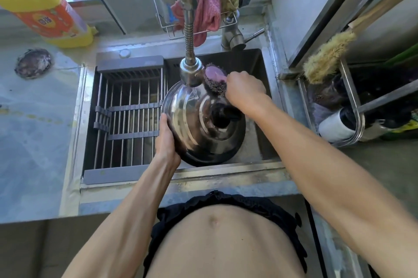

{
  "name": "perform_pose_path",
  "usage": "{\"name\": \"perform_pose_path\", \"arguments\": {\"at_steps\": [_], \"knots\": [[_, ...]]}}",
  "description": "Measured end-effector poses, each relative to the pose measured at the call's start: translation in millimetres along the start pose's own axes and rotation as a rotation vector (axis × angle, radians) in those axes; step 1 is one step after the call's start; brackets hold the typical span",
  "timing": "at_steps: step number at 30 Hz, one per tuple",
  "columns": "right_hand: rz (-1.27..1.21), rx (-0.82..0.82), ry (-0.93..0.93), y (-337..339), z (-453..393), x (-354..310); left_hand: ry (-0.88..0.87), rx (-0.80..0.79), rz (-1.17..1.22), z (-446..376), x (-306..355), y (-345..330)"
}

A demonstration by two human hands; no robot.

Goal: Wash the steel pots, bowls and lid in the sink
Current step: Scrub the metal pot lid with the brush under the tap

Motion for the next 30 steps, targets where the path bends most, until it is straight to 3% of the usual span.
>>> {"name": "perform_pose_path", "arguments": {"at_steps": [7,13,19,26,30], "knots": [[-0.022,-0.013,0.151,-3,18,-35,-0.016,-0.037,-0.028,-2,0,-1],[-0.042,0.005,-0.114,-5,-11,23,0.008,-0.084,0.086,5,3,3],[-0.215,0.017,-0.209,-32,14,62,0.015,-0.059,0.263,3,16,3],[-0.267,0.045,-0.156,-50,81,66,0.104,0.052,0.406,15,29,-17],[-0.253,0.067,0.004,-53,114,31,0.111,0.129,0.363,27,29,-33]]}}
Point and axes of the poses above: each hand's wrist, its own z-axis away from the middle knuckle, its own y-axis out of the back of the hand, x = y × z, the point moved 4 cm from there along -z, towards the middle knuckle, and after that the axes turned 7 degrees about -z, right-handed, at the moved point
